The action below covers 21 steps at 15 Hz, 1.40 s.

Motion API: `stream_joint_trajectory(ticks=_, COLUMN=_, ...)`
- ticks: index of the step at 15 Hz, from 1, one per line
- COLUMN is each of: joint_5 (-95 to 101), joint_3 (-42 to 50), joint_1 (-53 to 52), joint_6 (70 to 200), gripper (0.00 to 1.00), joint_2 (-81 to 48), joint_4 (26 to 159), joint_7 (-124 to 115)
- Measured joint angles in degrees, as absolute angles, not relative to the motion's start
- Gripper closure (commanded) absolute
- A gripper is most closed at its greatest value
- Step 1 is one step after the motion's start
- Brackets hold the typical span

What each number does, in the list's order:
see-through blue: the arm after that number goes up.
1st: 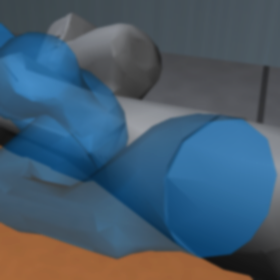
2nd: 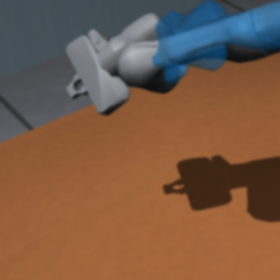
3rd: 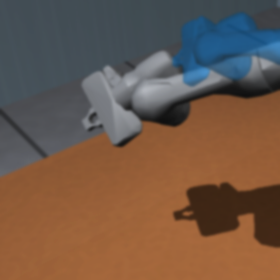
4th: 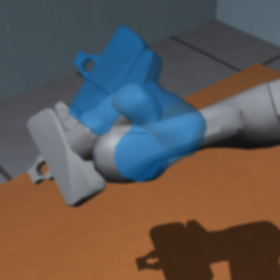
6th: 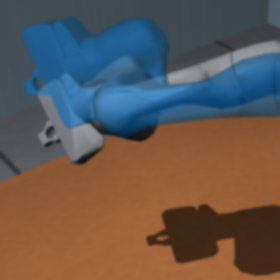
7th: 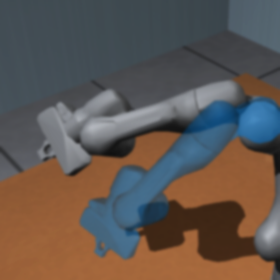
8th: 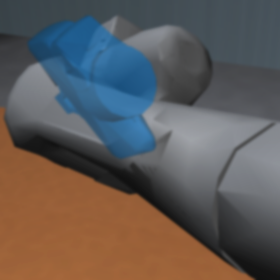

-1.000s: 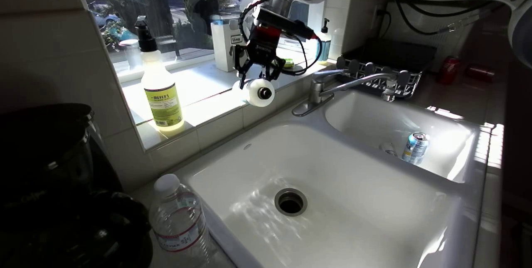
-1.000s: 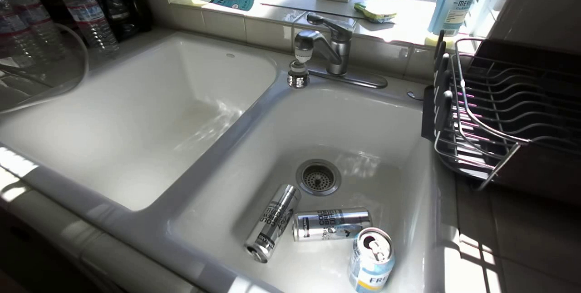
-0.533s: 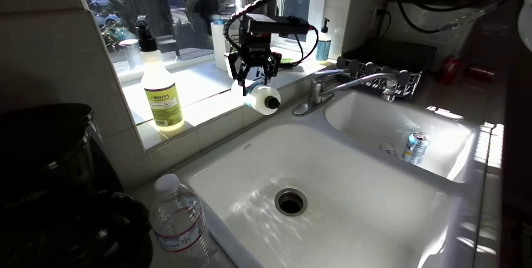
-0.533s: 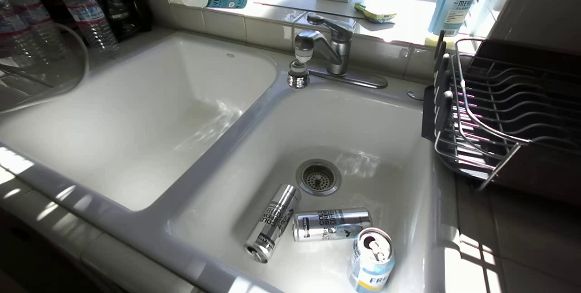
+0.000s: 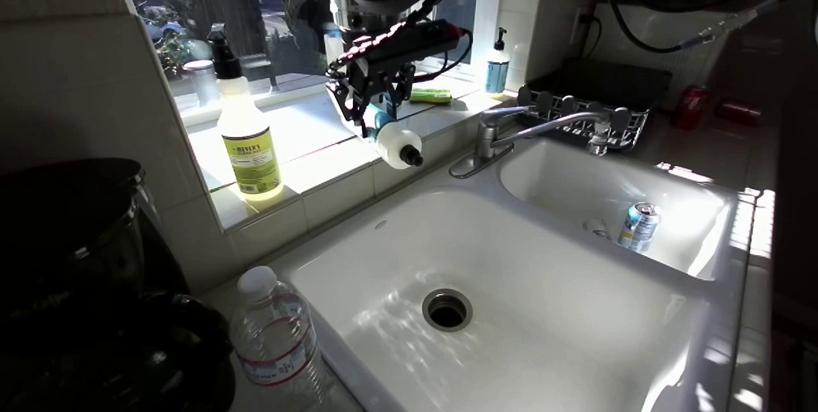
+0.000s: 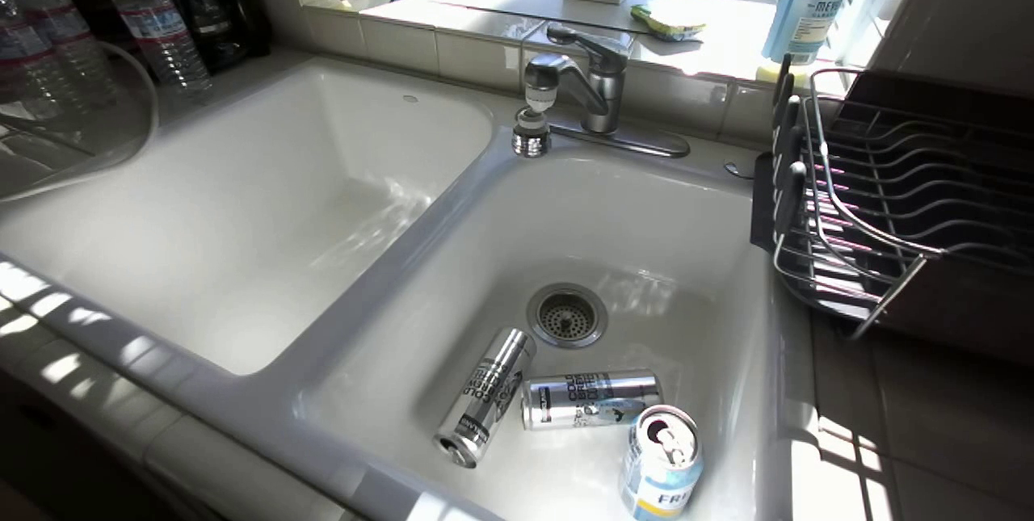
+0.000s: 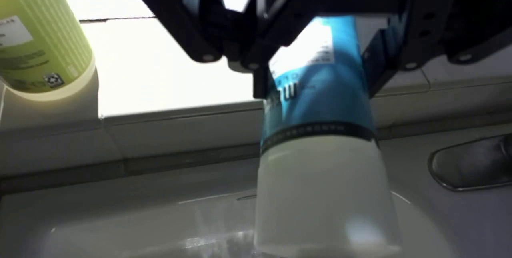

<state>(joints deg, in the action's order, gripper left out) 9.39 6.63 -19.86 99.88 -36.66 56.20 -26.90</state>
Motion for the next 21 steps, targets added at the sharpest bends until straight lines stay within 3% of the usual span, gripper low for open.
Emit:
stream_joint_trajectory(ticks=5, joint_5=10.72, joint_3=6.82, joint_1=-20.88, joint_6=102.34, gripper=0.43, joint_2=-35.71, joint_4=58.46, joint_7=-26.94)
stream_joint_trajectory(ticks=6, joint_5=10.74, joint_3=6.88, joint_1=-20.87, joint_6=102.34, gripper=0.68, joint_2=-35.53, joint_4=58.68, joint_7=-26.94)
stream_joint_trajectory(ticks=16, joint_5=19.58, joint_3=7.4, joint_1=-24.49, joint_6=102.43, gripper=0.68, joint_2=-35.48, joint_4=58.79, joint_7=-26.9)
stream_joint_trajectory(ticks=21, joint_5=23.95, joint_3=7.35, joint_1=-26.95, joint_6=110.55, gripper=0.68, joint_2=-34.89, joint_4=61.77, joint_7=-25.04)
